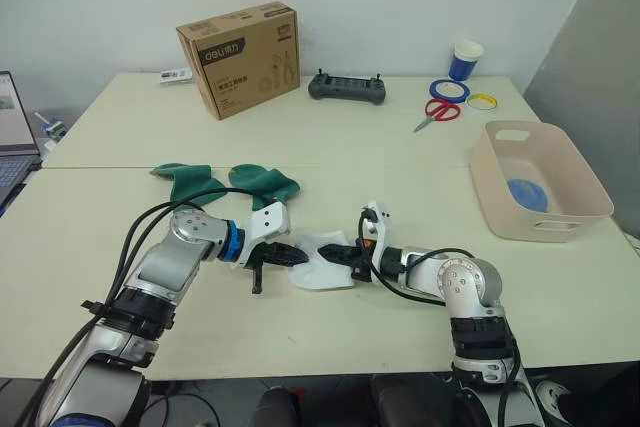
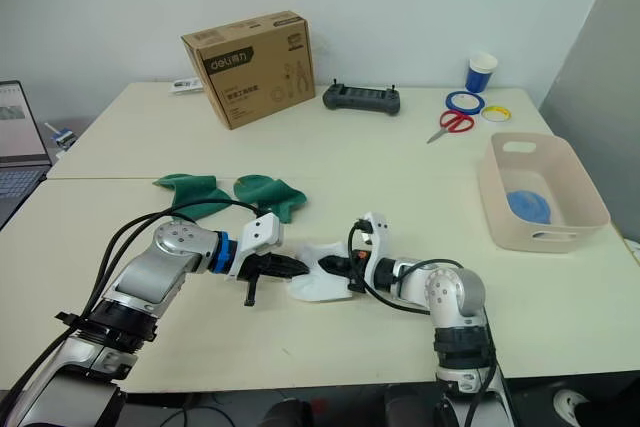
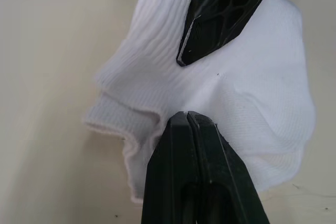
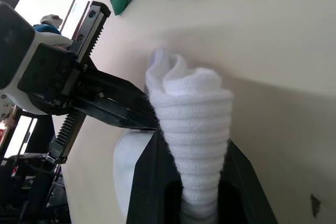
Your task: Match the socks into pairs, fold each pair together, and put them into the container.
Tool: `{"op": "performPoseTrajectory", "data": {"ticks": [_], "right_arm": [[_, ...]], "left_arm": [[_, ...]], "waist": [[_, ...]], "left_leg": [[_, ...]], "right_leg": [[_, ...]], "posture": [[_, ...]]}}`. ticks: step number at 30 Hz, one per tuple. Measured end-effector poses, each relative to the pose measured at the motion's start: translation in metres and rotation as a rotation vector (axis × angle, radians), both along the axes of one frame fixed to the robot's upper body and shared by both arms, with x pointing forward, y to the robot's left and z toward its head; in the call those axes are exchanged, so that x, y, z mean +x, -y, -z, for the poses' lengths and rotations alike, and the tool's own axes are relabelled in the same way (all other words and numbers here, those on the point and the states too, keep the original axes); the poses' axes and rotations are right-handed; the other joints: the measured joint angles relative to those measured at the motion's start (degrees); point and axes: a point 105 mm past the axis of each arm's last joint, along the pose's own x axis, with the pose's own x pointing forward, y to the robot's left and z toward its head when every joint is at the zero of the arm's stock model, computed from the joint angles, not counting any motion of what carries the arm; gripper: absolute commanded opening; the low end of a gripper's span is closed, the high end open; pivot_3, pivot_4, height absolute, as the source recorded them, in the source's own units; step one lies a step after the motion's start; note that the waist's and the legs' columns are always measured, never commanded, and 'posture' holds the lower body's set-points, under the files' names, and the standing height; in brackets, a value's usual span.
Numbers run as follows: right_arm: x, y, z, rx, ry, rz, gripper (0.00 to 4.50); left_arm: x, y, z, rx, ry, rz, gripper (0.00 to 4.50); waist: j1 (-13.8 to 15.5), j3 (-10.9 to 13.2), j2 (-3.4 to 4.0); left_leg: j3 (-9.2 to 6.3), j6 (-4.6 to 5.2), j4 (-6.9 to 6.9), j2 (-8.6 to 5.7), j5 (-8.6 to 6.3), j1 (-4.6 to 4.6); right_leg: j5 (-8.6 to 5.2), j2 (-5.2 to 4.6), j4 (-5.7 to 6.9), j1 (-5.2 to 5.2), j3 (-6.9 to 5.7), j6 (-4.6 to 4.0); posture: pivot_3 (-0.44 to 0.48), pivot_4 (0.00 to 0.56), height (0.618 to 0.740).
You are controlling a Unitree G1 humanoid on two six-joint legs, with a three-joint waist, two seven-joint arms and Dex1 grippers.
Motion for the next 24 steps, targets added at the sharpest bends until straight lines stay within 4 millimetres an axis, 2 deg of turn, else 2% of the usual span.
{"op": "performPoseTrajectory", "data": {"ticks": [3,6,11,15,18,21,24], "right_arm": [[-0.005,0.021,-0.003,-0.031,0.037,0.055,0.01],[-0.017,0.047,-0.007,-0.062,0.073,0.140,0.00],[-0.040,0.072,-0.015,-0.102,0.149,0.231,0.00],[-0.065,0.097,-0.008,-0.167,0.159,0.319,0.00],[-0.078,0.112,-0.018,-0.177,0.212,0.393,0.00],[-0.086,0.138,-0.045,-0.182,0.333,0.482,0.00],[-0.088,0.166,-0.071,-0.235,0.450,0.556,0.00]], "left_arm": [[-0.005,0.004,-0.010,-0.040,-0.031,0.010,0.00],[-0.005,0.025,-0.025,-0.095,-0.040,0.023,0.61],[-0.005,0.087,-0.074,-0.267,0.041,0.099,2.15],[-0.008,0.126,-0.105,-0.359,0.106,0.136,3.42],[-0.012,0.151,-0.124,-0.407,0.149,0.171,4.34],[-0.015,0.165,-0.136,-0.423,0.183,0.206,4.46],[-0.012,0.170,-0.134,-0.412,0.183,0.207,4.46]], "waist": [[0.3,0.0,0.01],[0.9,0.0,0.02],[1.7,0.0,0.01],[1.7,0.0,0.01],[1.3,0.0,0.03],[1.3,0.0,0.05],[1.3,0.0,0.05]], "left_leg": [[-0.07,0.00,0.00,-0.01,0.00,-0.25],[-0.15,0.00,0.03,-0.05,0.00,-0.61],[-0.16,0.00,0.03,-0.07,0.00,-0.63],[-0.17,0.00,0.05,-0.07,0.00,-0.59],[-0.12,0.00,0.06,-0.09,0.00,-0.52],[-0.09,0.00,0.08,-0.11,0.00,-0.40],[0.00,0.00,0.08,-0.16,0.00,-0.19]], "right_leg": [[0.00,-0.03,-0.21,-0.11,-0.09,0.01],[0.01,-0.10,-0.33,-0.29,-0.19,0.02],[0.00,-0.10,-0.35,-0.30,-0.21,0.04],[0.00,-0.08,-0.33,-0.27,-0.21,0.05],[0.04,-0.07,-0.30,-0.25,-0.11,0.10],[0.05,-0.06,-0.31,-0.11,-0.07,0.12],[0.06,-0.08,-0.33,0.07,0.05,0.14]], "posture": [[0.000,0.150,0.723],[0.000,0.150,0.723],[0.000,0.150,0.723],[0.000,0.150,0.723],[0.000,0.150,0.723],[0.000,0.150,0.723],[0.000,0.150,0.723]]}}
